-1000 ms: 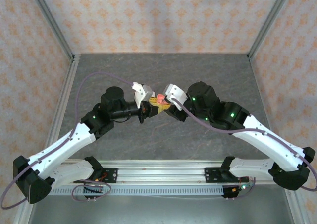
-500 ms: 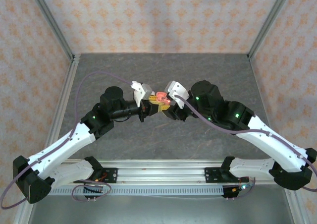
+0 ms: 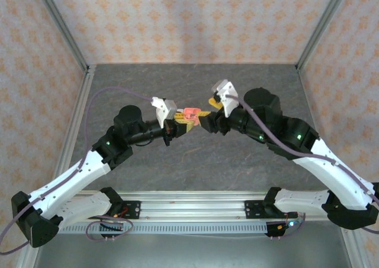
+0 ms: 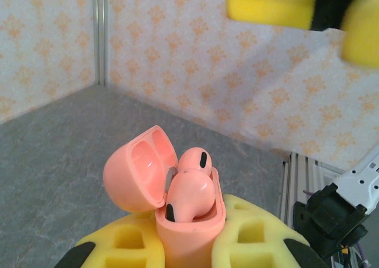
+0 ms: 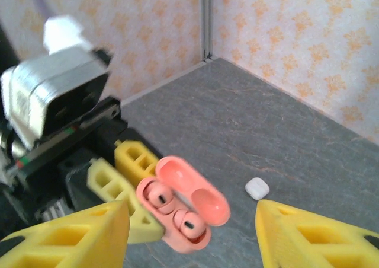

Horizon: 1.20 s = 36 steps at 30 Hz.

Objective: Insert the wireless bluetooth earbuds into the charging case

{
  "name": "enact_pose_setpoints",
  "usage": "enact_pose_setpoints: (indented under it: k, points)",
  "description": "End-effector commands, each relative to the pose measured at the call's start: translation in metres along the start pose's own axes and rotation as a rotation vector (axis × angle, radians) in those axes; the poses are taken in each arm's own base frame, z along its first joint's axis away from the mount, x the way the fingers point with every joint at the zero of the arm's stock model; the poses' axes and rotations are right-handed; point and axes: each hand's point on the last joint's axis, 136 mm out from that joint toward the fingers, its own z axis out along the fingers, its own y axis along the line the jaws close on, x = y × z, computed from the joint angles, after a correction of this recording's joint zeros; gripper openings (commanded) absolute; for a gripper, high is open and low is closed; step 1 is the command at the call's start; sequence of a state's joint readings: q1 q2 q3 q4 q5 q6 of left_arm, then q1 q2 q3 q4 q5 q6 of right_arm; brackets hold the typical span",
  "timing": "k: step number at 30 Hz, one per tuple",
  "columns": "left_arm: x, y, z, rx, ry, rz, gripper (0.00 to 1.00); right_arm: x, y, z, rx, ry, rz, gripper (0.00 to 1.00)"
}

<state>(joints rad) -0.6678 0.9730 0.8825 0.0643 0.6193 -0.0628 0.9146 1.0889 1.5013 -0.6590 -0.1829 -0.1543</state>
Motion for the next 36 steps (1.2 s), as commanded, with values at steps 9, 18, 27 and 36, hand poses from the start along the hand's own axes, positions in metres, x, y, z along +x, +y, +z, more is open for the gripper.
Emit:
enact_pose_setpoints:
  k: [9,18,27,36]
  points:
    - [-0.041,-0.009,-0.012,0.038,-0.221,-0.025,0.0,-0.01,-0.008,0.01,-0.113,-0.002,0.452,0.55]
    - [-0.048,-0.017,-0.016,0.073,-0.245,-0.043,0.0,-0.01,-0.021,0.036,-0.27,-0.033,0.851,0.56]
    - [-0.047,-0.019,-0.016,0.087,-0.236,-0.06,0.0,-0.023,-0.016,0.046,-0.436,-0.078,0.979,0.57]
    - [-0.041,-0.013,-0.014,0.055,-0.216,-0.066,0.0,-0.04,0.009,0.035,-0.645,-0.069,0.982,0.52]
